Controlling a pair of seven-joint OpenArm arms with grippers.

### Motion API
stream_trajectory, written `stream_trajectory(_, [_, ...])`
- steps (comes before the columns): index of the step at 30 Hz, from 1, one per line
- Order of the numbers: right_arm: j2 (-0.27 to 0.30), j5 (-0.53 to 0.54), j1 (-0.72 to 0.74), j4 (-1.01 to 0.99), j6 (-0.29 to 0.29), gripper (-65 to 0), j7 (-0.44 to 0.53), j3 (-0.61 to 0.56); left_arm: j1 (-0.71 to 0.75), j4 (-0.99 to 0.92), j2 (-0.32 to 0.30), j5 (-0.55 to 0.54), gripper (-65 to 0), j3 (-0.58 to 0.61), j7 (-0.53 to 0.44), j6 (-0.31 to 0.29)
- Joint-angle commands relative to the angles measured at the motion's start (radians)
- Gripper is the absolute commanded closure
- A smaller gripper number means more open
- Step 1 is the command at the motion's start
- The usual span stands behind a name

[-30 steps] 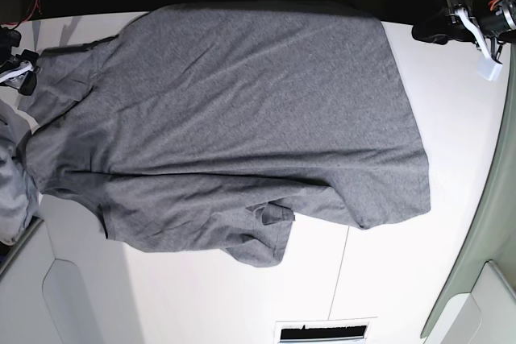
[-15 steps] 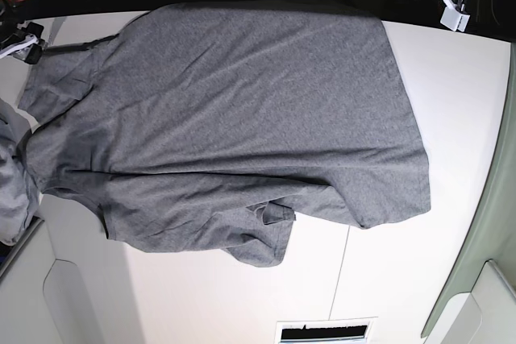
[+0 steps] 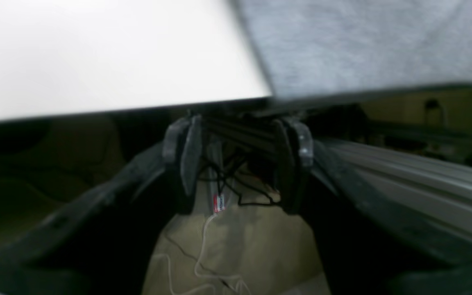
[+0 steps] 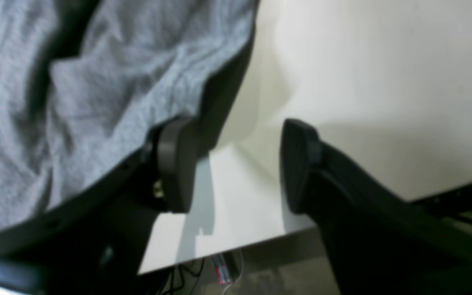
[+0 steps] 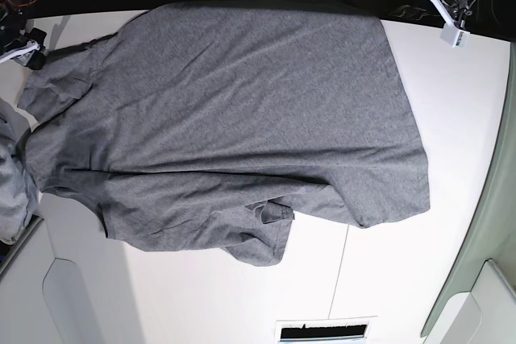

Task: Layout the t-shirt on the table in an organized manner, then fold the t-shirt properly
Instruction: 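Release the shirt and lift both grippers away, then grasp the shirt edge with the left gripper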

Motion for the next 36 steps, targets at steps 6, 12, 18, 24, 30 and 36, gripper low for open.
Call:
stream_trajectory(6, [0.056, 0.008, 0.035, 0.014, 0.006, -33.0, 0.016, 0.008, -0.002, 0.075, -0.021, -0.139, -31.7, -0.118, 0.028, -0.01])
stream_trajectory(12, [0.056, -0.013, 0.07, -0.012, -0.008, -33.0, 0.015, 0.008, -0.046, 0.077, -0.019, -0.065, -31.7, -0.052, -0.02, -0.01])
stream_trajectory(18, [0.059, -0.014, 0.075, -0.078, -0.012, -38.3, 0.02, 0.008, -0.106, 0.026, -0.015, 0.107, -31.7, 0.083, -0.085, -0.01])
stream_trajectory(24, [0.058, 0.019, 0.076, -0.111, 0.014, -39.0, 0.023, 0.008, -0.122, 0.02, -0.014, 0.129, -31.7, 0.165, -0.087, -0.01])
stream_trajectory(30, [0.048, 0.042, 0.08, -0.113, 0.017, -39.0, 0.025, -0.026, -0.128, 0.02, -0.014, 0.178, -31.3, 0.231, -0.106, -0.01])
stream_trajectory(36, [0.016, 0.037, 0.109, -0.113, 0.024, -39.0, 0.03, -0.106, -0.156, 0.02, -0.014, 0.181, -14.7, 0.271, -0.113, -0.01])
